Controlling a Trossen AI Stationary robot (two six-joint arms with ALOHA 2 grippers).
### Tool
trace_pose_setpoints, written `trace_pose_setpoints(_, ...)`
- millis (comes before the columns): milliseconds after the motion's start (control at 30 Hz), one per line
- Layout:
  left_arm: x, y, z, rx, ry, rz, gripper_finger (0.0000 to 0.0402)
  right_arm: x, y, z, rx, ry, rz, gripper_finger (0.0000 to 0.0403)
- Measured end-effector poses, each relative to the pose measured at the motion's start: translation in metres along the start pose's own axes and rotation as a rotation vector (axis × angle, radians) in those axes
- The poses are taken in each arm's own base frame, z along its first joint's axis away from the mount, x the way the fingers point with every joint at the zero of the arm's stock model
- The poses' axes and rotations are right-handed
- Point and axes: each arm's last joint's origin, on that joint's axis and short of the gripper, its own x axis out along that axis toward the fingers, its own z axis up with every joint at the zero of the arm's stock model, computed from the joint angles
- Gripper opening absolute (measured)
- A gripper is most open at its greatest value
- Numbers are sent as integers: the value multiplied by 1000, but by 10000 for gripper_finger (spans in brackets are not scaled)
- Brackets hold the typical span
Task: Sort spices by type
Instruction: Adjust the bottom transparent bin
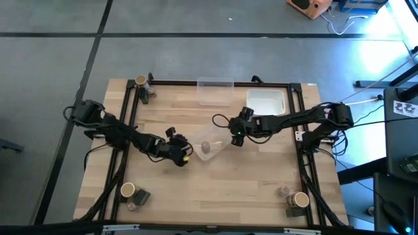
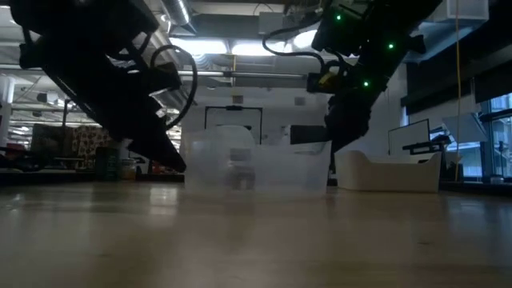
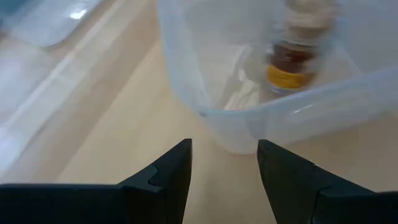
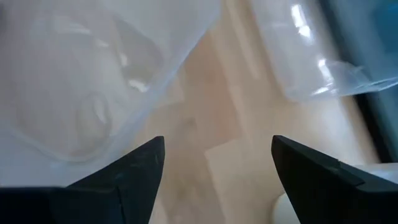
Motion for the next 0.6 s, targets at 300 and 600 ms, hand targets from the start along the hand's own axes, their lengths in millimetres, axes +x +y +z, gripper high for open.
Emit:
trace_pose_setpoints(300,7,12,4,-37,-5,79,170,-4,11,-1,44,9,123,293)
trace_pose_setpoints(600,13,20,9,-43,-18,102,170,-17,37,-4,29,-9,224,293)
